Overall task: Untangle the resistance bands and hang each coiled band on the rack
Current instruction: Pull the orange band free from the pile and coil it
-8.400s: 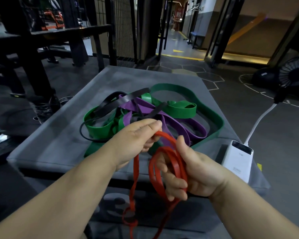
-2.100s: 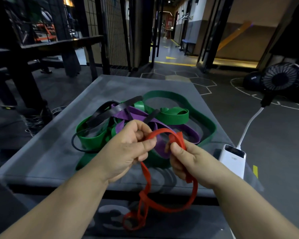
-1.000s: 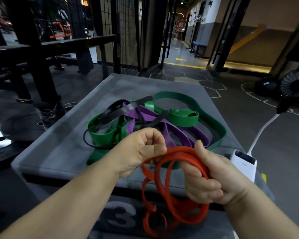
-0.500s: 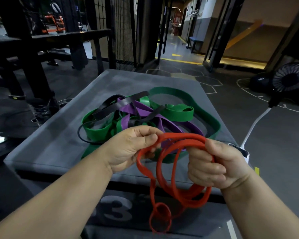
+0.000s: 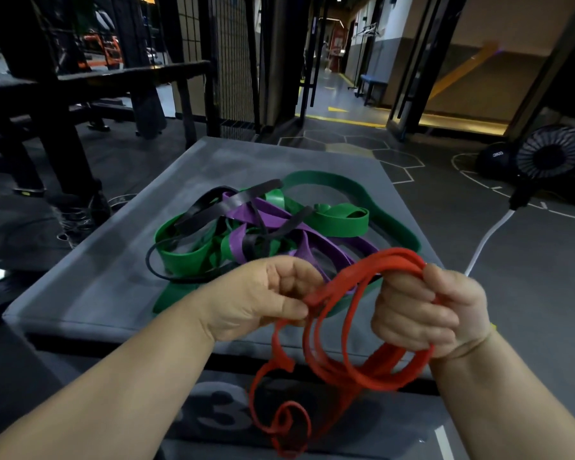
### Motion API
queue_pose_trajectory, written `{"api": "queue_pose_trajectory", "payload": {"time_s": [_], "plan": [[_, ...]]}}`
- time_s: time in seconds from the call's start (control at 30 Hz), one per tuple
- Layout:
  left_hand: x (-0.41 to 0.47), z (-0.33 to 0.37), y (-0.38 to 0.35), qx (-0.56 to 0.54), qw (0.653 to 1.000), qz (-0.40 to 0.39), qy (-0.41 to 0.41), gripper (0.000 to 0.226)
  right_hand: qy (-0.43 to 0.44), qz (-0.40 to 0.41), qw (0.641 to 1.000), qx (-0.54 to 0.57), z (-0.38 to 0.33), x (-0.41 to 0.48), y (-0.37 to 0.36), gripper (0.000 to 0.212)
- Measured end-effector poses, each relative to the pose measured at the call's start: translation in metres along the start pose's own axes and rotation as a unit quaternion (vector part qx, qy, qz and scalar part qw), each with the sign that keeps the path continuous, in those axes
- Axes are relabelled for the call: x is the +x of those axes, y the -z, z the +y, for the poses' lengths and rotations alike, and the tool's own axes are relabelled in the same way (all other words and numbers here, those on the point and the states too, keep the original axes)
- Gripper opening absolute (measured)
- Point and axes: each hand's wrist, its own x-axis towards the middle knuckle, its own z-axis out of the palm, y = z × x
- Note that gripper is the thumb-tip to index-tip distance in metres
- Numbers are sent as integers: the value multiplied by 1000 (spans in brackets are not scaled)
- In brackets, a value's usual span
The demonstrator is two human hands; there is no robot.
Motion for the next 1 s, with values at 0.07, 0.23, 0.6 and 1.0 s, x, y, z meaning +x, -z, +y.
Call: {"api": "queue_pose_trajectory", "payload": {"time_s": [0.07,0.23,0.6,1.0], "plan": [[3,-4,-4,66,996,47,47,22,7,35,999,10,-1,0,2,23],[10,-19,-8,82,988,101,83,21,38,100,994,30,2,4,4,25],[10,-22,-10,143,980,63,127,31,100,124,985,68,-8,2,5,27],[14,-35,-14,148,964,142,168,31,192,198,954,114,-25,-7,6,22]]}}
